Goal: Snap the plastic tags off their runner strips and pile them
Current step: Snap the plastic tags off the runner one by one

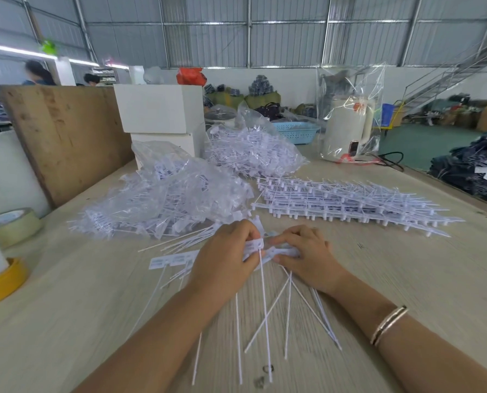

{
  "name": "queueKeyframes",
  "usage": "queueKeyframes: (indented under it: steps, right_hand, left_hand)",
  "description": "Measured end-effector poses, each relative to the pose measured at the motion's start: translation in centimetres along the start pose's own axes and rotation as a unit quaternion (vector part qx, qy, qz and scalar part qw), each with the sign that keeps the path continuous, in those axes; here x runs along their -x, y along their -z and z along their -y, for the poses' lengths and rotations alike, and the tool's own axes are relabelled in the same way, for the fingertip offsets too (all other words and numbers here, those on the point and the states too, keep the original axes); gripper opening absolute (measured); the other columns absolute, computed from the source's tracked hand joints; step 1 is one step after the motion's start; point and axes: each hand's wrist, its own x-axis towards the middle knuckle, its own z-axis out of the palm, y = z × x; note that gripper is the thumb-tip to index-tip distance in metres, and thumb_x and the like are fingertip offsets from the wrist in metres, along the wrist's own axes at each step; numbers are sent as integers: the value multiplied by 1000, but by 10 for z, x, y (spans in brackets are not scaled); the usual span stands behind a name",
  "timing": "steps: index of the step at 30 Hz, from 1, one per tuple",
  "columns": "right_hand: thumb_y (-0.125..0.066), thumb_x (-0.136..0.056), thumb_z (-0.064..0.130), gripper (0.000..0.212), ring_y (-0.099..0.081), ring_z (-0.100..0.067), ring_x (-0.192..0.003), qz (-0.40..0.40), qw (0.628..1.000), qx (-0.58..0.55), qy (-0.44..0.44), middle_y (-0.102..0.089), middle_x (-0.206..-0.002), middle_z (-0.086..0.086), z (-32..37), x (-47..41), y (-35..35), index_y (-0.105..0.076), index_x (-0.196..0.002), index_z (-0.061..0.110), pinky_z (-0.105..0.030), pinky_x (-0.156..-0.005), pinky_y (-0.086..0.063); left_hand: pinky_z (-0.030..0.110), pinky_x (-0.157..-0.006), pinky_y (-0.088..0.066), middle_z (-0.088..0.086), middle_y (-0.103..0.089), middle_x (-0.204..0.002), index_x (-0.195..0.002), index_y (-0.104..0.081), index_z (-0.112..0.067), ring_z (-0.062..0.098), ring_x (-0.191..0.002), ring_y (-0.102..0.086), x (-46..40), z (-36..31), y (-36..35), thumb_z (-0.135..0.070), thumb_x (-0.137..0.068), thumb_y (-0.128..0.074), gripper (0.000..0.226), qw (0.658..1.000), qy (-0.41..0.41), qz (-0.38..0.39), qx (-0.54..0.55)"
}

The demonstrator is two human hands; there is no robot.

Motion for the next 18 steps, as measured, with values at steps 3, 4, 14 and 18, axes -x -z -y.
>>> queueKeyframes:
  steps: [3, 4, 14, 18]
  right_hand:
    - [-62, -87, 38, 20, -34, -10, -116, -42, 999, -12, 24, -42, -108, 19, 4, 0, 1, -64, -105, 45, -25, -86, -17]
    - [-60, -88, 39, 16, -36, -9, -114, -69, 997, -27, 36, -44, -106, 20, 6, 1, 1, -67, -103, 42, -25, -83, -17]
    - [-60, -88, 35, 17, -49, -10, -104, -17, 978, -195, 70, -62, -94, 13, 19, 7, -2, -71, -84, 23, -47, -102, -29]
    - [-60, -89, 24, 19, -55, -17, -88, -51, 967, -248, 25, -59, -79, 5, 12, 2, 3, -65, -70, 27, -55, -99, -34]
  left_hand:
    - [35, -74, -45, -3, -58, -96, -98, -55, -20, 16, -90, -52, -1, 0, 1, -20, -84, -64, 16, 1000, -6, 0, -22]
    - [35, -74, -44, -2, -58, -95, -97, -56, -18, 16, -90, -51, -1, -1, 1, -19, -84, -65, 16, 1000, -12, -3, -26]
    - [32, -66, -43, -1, -60, -91, -97, -59, -14, 19, -83, -53, -1, -10, 0, -23, -83, -64, 17, 994, -81, -13, -70]
    - [34, -73, -44, -3, -61, -97, -108, -58, -17, 17, -87, -54, 0, -7, 2, -24, -87, -57, 21, 994, -72, -13, -77]
